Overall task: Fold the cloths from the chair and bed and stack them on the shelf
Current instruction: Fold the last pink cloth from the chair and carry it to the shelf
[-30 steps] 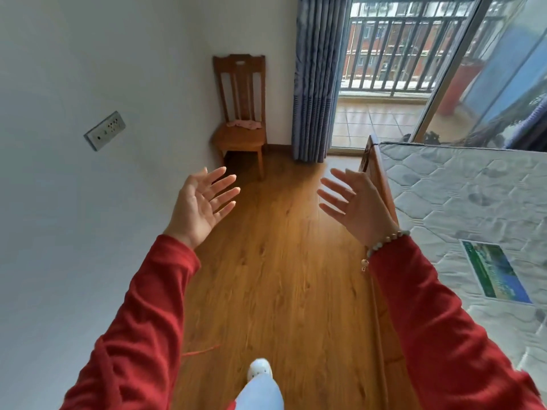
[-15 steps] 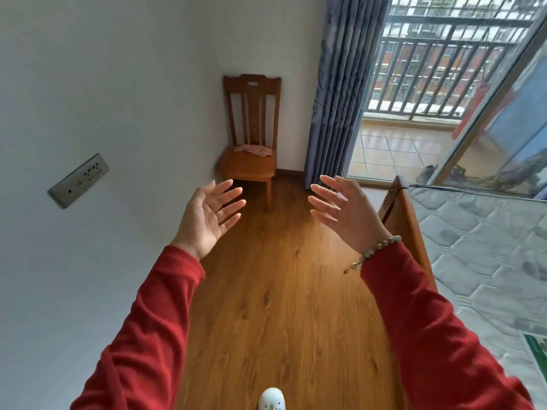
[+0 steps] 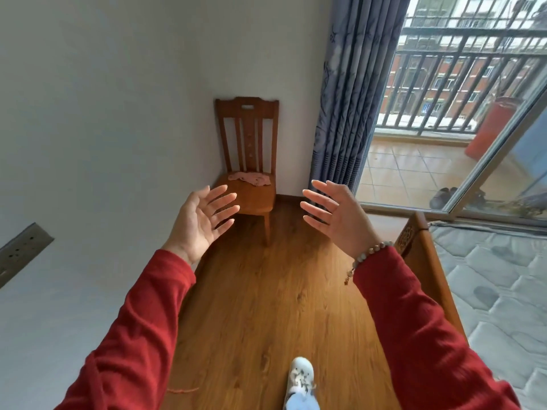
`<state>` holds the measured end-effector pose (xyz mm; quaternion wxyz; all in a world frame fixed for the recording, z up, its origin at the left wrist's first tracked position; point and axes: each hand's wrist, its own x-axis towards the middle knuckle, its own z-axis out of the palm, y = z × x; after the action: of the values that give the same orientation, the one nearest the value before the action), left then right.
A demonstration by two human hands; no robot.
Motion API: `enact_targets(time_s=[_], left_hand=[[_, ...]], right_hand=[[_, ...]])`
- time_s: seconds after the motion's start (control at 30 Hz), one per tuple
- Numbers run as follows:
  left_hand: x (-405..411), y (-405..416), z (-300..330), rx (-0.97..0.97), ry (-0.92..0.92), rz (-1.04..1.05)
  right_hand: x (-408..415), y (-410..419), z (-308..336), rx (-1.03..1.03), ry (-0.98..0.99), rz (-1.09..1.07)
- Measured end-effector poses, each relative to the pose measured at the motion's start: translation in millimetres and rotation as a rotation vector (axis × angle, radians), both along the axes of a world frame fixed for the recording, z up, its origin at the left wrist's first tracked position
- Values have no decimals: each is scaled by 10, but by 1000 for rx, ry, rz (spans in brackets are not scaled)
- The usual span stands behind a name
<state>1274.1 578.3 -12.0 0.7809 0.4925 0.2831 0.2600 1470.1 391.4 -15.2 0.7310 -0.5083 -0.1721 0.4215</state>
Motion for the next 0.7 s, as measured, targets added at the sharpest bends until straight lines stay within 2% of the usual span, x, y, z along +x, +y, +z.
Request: enact_targets(time_s=[0.27,0.7], left_hand=[[1322,778,90,-19,-5,38],[2567,2143,-145,-69,12,104]], right_hand=[[1368,908,47,-12,25,23],[2658,2386,-189,-67,96,55]])
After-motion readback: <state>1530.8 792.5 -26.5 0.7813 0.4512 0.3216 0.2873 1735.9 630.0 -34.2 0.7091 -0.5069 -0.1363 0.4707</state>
